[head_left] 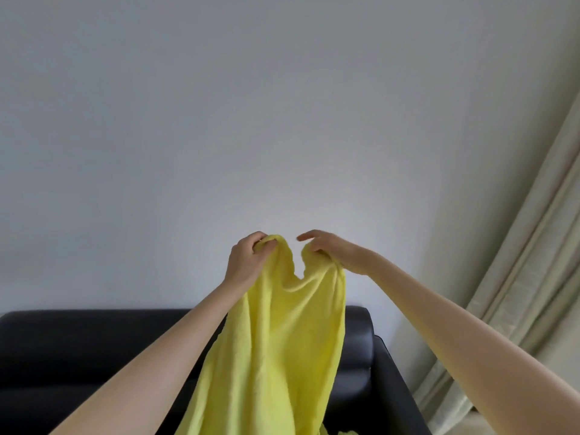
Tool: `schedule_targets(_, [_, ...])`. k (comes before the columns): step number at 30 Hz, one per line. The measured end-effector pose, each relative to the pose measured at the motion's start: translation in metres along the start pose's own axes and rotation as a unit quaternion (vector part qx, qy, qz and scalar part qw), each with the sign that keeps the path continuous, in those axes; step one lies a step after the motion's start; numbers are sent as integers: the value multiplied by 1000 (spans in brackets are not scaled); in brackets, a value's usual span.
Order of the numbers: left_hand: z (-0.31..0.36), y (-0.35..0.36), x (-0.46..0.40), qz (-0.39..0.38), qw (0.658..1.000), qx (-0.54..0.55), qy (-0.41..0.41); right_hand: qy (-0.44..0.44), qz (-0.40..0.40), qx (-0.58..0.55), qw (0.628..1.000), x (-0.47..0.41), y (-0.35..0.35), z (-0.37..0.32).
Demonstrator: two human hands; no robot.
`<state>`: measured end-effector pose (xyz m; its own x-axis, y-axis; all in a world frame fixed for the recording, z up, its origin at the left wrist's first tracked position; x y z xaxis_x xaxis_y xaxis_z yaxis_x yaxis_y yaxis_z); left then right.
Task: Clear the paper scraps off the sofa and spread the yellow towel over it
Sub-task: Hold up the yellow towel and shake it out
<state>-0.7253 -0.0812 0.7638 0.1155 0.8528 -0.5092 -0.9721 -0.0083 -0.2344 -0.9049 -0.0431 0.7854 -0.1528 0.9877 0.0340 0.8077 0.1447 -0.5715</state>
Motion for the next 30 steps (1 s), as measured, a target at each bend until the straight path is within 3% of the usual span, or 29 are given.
schedule_targets(2, [4, 5, -2, -11, 1000, 2, -8, 12, -95, 34, 995, 2, 29, -8])
schedule_targets(3, [5, 5, -3, -12, 1000, 3, -14, 4, -105, 78, 991, -1, 38, -10])
schedule_targets(5, [6, 4, -3, -6, 1000, 8, -23, -22, -47, 141, 989, -12, 40, -12])
schedule_targets(9, [-1, -4, 7, -20, 998, 25, -46, -53, 86, 89, 991, -28, 21, -22])
schedule_targets(15, [-60, 23, 49, -242, 954, -12, -176, -73, 252, 38, 964, -32, -24, -54])
schedule_targets(18, [-86, 37, 75, -304, 925, 4, -226, -92, 295, 28, 951, -28, -51, -69])
schedule_targets(23, [-105, 44, 95, -298, 919, 40, -256, -83, 374, 37, 923, -19, -107, -78])
schedule_targets(30, [-145, 35, 106, -272, 908, -125, -293, -36, 482, 16, 875, 2, -169, -62])
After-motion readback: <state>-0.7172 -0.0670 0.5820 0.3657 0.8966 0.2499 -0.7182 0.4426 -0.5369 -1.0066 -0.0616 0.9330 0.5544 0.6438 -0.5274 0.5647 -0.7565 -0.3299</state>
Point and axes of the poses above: each hand's wrist, its own x-axis away from the middle knuckle, its own y-axis out of the palm, z = x × y, the point moved 7 cm from there along -x, towards the middle knuckle, and after that the axes turned 6 degrees about x, right-handed, at the moved point
